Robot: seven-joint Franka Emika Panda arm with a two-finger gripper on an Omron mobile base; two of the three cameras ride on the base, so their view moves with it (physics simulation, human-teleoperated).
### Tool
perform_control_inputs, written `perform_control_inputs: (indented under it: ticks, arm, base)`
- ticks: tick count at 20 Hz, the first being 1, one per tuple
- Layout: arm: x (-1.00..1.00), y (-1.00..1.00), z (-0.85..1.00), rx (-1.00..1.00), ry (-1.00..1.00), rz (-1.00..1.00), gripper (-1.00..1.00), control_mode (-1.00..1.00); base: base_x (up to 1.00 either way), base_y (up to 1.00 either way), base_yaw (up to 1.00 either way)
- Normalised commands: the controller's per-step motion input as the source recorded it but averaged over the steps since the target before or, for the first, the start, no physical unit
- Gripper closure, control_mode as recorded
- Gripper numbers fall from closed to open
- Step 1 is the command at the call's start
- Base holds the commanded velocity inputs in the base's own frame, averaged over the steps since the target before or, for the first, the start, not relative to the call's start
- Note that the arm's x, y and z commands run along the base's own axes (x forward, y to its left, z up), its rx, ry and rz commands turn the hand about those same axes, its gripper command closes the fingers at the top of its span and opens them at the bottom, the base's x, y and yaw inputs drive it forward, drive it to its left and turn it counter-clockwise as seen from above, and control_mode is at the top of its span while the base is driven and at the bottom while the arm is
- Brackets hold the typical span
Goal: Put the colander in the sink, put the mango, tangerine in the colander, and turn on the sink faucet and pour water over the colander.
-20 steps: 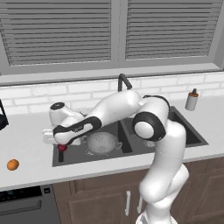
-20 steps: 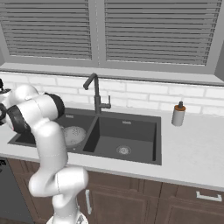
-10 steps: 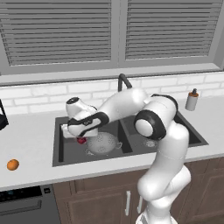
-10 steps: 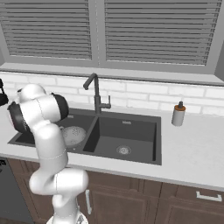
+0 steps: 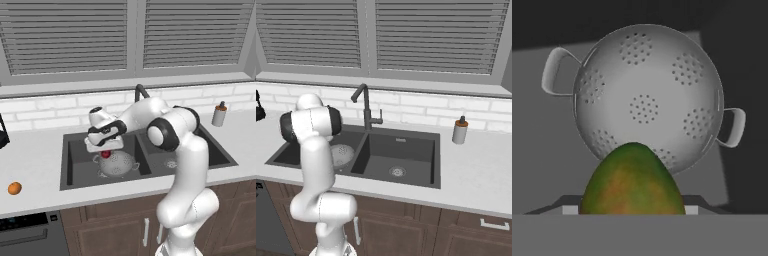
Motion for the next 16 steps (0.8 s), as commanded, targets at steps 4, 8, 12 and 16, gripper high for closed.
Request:
perform_control_inputs:
  ticks: [4,8,12,16]
  arm:
    - [0.34,-0.27,-0.42,0.0,0.0,0.0,1.0,-1.0]
    - [0.39,-0.28,-0.37,0.0,0.0,0.0,1.0,-1.0]
    - [0.31,-0.24,-0.37,0.0,0.01,0.0,1.0,-1.0]
    - [0.2,-0.21,-0.39,0.0,0.02,0.0,1.0,-1.0]
  base:
    - [0.0,0.0,0.0]
    - [0.0,0.0,0.0]
    - [0.0,0.0,0.0]
    - [0.0,0.0,0.0]
